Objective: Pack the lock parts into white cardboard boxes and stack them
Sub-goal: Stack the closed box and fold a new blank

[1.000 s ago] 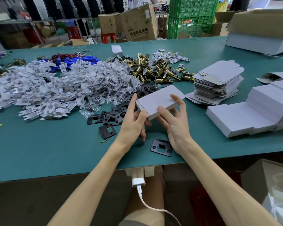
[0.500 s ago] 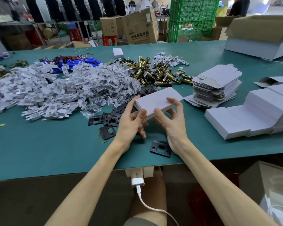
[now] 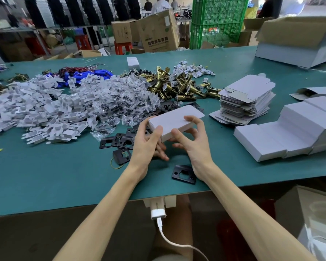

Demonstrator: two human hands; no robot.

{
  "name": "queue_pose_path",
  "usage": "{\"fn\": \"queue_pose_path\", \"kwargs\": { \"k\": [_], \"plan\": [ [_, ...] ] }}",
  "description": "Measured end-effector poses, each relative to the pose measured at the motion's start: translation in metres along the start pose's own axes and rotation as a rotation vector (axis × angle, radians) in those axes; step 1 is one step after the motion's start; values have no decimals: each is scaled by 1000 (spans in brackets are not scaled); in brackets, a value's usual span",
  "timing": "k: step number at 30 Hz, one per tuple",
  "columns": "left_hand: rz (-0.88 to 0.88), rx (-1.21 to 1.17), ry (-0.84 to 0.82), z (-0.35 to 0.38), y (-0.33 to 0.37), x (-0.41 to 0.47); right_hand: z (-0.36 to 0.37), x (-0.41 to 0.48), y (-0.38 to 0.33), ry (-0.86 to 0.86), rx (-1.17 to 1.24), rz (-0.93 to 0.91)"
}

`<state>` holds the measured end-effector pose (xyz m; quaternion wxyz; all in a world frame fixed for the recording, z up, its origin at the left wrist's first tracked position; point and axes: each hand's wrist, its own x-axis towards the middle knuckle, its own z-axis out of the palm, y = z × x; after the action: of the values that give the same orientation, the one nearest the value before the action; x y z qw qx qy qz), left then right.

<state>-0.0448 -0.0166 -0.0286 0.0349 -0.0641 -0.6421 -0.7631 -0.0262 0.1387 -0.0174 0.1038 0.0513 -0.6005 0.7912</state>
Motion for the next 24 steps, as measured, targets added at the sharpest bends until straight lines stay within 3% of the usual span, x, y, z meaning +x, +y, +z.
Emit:
{"fn": "queue_pose_path", "kwargs": {
  "k": [7, 10, 16, 20, 24],
  "plan": [
    [-21, -111, 68, 1, 2, 1, -3, 2, 5, 44, 45, -44],
    [-43, -164, 27, 1, 4, 1, -4, 4, 6, 99, 141, 54],
    [-50, 12, -181, 6, 6, -8, 0, 1, 3, -14, 106, 110],
    [-12, 68, -130, 9, 8, -12, 0, 2, 4, 74, 157, 121],
    [126, 287, -16, 11, 9, -13, 1, 0, 2, 85, 132, 56]
  ]
}}
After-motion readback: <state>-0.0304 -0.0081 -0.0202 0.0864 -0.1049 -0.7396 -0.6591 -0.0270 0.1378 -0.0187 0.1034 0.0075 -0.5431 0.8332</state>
